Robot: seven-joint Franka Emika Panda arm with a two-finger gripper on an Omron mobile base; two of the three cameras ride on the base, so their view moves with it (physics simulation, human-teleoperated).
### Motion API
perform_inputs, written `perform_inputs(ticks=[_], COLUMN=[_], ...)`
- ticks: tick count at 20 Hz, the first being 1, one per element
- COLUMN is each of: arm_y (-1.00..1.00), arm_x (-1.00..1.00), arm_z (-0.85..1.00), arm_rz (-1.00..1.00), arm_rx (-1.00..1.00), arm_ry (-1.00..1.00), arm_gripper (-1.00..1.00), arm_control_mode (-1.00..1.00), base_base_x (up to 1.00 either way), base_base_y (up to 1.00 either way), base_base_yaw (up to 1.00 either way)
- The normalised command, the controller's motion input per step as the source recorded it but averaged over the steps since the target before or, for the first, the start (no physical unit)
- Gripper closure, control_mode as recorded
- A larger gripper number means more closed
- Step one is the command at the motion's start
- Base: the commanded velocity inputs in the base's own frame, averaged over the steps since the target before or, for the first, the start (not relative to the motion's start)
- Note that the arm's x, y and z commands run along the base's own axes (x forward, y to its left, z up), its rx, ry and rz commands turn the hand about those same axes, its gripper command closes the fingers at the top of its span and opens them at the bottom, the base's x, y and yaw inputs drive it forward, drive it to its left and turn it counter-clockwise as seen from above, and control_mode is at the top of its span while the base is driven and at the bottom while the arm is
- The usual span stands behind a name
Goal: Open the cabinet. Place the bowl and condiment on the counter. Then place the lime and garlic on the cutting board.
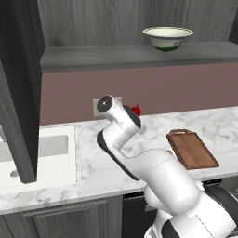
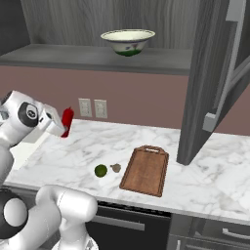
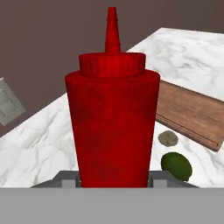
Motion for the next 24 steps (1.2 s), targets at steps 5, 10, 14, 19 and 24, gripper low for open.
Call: perform_inputs(ticks=[5, 10, 14, 19, 24], arm_y=[0.0, 0.0, 0.0, 0.0, 0.0], arm_x=[0.38, 0.15, 0.12, 0.2, 0.14], arm_z=[-0.06, -0.2, -0.18, -0.1, -0.1], arm_rz=[-0.03, -0.03, -0.03, 0.0, 0.0], arm_rx=[-0.01, -0.06, -0.09, -0.02, 0.0], arm_ry=[-0.04, 0.0, -0.01, -0.02, -0.02], arm_gripper=[1.0, 1.0, 1.0, 1.0, 1.0], arm_control_mode=[-1.0, -1.0, -1.0, -1.0, -1.0], base_base_x=[0.0, 0.0, 0.0, 0.0, 0.0], base_base_y=[0.0, 0.0, 0.0, 0.0, 0.0], base_base_yaw=[0.0, 0.0, 0.0, 0.0, 0.0])
